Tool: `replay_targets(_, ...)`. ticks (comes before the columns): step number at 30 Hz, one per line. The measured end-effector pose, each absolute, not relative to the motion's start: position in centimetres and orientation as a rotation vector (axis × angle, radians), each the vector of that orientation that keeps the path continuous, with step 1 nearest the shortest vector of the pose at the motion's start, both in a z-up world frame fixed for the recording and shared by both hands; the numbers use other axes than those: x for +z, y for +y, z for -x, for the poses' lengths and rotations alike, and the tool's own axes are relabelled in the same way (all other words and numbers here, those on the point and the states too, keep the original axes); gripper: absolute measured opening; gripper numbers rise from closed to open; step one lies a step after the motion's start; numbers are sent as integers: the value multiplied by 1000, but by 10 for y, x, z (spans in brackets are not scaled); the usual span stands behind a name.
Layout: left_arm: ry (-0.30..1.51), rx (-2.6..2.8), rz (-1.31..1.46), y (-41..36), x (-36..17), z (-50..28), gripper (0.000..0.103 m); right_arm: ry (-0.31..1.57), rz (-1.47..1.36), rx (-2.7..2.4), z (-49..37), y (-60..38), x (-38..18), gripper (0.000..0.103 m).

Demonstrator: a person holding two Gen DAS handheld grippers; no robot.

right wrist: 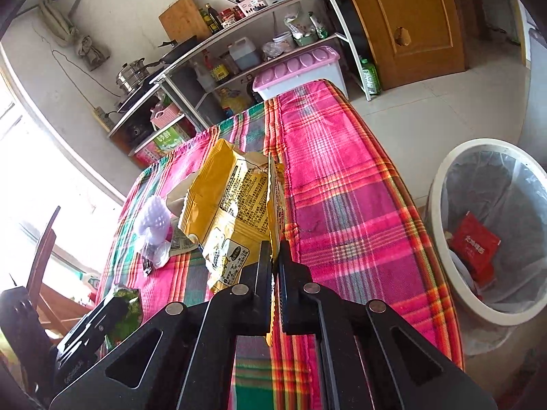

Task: Collect trash
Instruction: 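Grasp and lift the yellow snack bag with the right tool while the left tool holds the green bag, then carry the green and yellow snack bags over the white trash bin with both tools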

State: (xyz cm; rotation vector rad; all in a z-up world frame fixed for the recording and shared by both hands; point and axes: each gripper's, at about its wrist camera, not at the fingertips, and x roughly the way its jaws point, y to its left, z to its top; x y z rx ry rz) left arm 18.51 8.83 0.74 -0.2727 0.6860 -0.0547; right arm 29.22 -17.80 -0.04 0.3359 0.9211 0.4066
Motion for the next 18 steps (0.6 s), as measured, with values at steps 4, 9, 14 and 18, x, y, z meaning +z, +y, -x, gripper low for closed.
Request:
replay_targets(4,679,-74,249,72,17,-186,38,912,-353,393,-279,-196,4,3)
replay_targets(9,678,-100,221,52,26,-190,38,898,-373,370,-268,-221,8,3)
replay_targets(14,683,-139,195,27,30,-198,38,883,-404,340,-260,-246,12,3)
replay_targets(18,687,-178,164,3,34,-208,38,870,-429,306,-258,-269,13,3)
